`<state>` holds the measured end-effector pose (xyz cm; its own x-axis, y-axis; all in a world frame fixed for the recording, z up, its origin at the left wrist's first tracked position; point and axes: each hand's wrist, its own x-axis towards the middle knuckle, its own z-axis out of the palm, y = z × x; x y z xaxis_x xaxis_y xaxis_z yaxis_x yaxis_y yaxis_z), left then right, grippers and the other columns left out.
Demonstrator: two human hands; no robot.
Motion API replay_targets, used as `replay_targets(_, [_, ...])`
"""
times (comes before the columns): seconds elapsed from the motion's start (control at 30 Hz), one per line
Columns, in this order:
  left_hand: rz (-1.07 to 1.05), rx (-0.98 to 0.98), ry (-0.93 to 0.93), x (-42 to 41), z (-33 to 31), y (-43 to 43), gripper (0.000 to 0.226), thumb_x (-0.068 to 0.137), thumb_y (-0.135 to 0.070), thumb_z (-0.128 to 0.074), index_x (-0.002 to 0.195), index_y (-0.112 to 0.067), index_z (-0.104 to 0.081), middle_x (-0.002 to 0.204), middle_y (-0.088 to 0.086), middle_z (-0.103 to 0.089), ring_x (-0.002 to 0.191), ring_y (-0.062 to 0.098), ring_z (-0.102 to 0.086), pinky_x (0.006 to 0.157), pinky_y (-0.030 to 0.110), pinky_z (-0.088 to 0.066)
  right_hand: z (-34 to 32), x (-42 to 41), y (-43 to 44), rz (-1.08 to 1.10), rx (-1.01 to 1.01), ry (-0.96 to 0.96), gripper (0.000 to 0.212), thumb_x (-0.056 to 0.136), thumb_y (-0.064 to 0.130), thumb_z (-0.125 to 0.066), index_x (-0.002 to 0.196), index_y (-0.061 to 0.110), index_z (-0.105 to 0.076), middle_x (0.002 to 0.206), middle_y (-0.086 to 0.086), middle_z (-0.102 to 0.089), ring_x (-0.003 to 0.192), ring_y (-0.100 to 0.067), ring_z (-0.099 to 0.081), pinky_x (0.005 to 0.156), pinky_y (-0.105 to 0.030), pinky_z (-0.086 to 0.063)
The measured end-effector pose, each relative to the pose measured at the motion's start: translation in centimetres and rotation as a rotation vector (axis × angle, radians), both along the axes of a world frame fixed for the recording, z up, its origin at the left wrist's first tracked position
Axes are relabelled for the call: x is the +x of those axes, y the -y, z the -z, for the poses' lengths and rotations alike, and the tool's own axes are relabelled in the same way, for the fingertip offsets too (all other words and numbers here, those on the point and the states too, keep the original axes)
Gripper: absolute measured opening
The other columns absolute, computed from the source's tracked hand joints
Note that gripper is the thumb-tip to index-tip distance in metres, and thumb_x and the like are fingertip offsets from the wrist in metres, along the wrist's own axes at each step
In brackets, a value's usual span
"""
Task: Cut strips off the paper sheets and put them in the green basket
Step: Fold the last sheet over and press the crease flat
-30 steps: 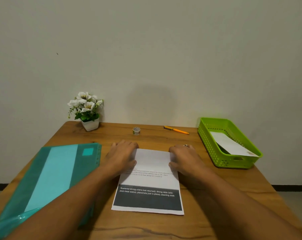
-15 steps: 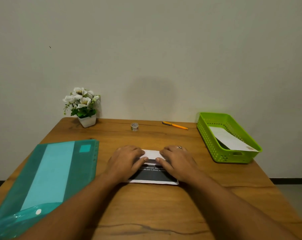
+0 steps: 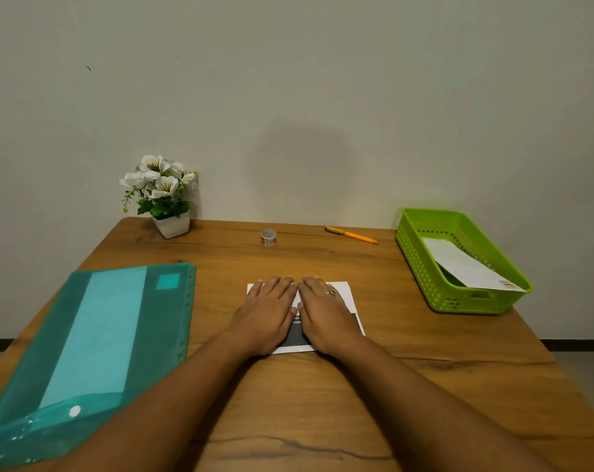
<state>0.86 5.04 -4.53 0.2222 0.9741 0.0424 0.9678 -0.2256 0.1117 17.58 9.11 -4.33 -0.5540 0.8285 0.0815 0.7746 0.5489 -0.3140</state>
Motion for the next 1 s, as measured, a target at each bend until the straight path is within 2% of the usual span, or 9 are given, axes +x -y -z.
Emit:
replay_targets(0.17, [-0.011, -0.021, -0.015, -0.1, 0.4, -0.3, 0.089, 0.09, -0.057, 0.012, 0.164, -0.015, -0.013, 0.172, 0.003, -0.009, 0.158, 0.02, -0.004, 0.128, 0.041, -0.003, 0.6, 0.7, -0.1, -0.015, 0.019, 0.041, 0.055, 0.113, 0.032, -0.028, 0.164, 0.012, -0.024, 0.172, -0.006, -0.019, 0.16, -0.023, -0.011, 0.129, -0.04, -0.007])
replay_targets(0.6, [-0.057, -0.048, -0.076, -0.2, 0.6, -0.6, 0.081, 0.092, -0.059, 0.011, 0.165, -0.027, -0.003, 0.173, 0.001, -0.003, 0.159, 0.025, 0.001, 0.128, 0.048, -0.003, 0.9, 0.6, -0.5, -0.004, 0.016, 0.082, 0.057, 0.112, 0.036, -0.025, 0.165, 0.017, -0.019, 0.174, -0.002, -0.015, 0.161, -0.022, -0.007, 0.129, -0.043, -0.005])
replay_targets(0.73, [-0.107, -0.047, -0.074, -1.0, 0.7, -0.6, 0.074, 0.096, -0.062, 0.004, 0.164, -0.034, -0.002, 0.173, 0.001, 0.0, 0.159, 0.025, 0.003, 0.128, 0.049, -0.002, 1.0, 0.9, -0.5, 0.012, 0.011, 0.149, 0.062, 0.111, 0.047, -0.021, 0.167, 0.02, -0.012, 0.175, 0.0, -0.009, 0.161, -0.024, -0.004, 0.129, -0.046, -0.003])
replay_targets(0.87, [-0.168, -0.06, -0.088, -2.0, 0.6, -0.5, 0.066, 0.105, -0.058, -0.007, 0.164, -0.03, 0.002, 0.172, 0.001, 0.005, 0.159, 0.023, 0.006, 0.128, 0.049, -0.001, 1.0, 2.8, -1.4, 0.088, -0.039, 0.204, 0.078, 0.105, 0.066, -0.015, 0.166, 0.019, -0.004, 0.175, -0.002, -0.002, 0.161, -0.025, 0.003, 0.129, -0.05, 0.0])
replay_targets(1.0, [-0.202, -0.048, -0.068, -2.1, 0.5, -0.3, 0.065, 0.106, -0.056, -0.009, 0.164, -0.028, 0.0, 0.173, 0.002, 0.003, 0.159, 0.024, 0.004, 0.128, 0.049, -0.002, 0.8, 5.3, -2.2, 0.167, -0.068, 0.265, 0.082, 0.104, 0.067, -0.012, 0.166, 0.016, -0.001, 0.175, -0.003, 0.002, 0.161, -0.025, 0.005, 0.129, -0.05, 0.001])
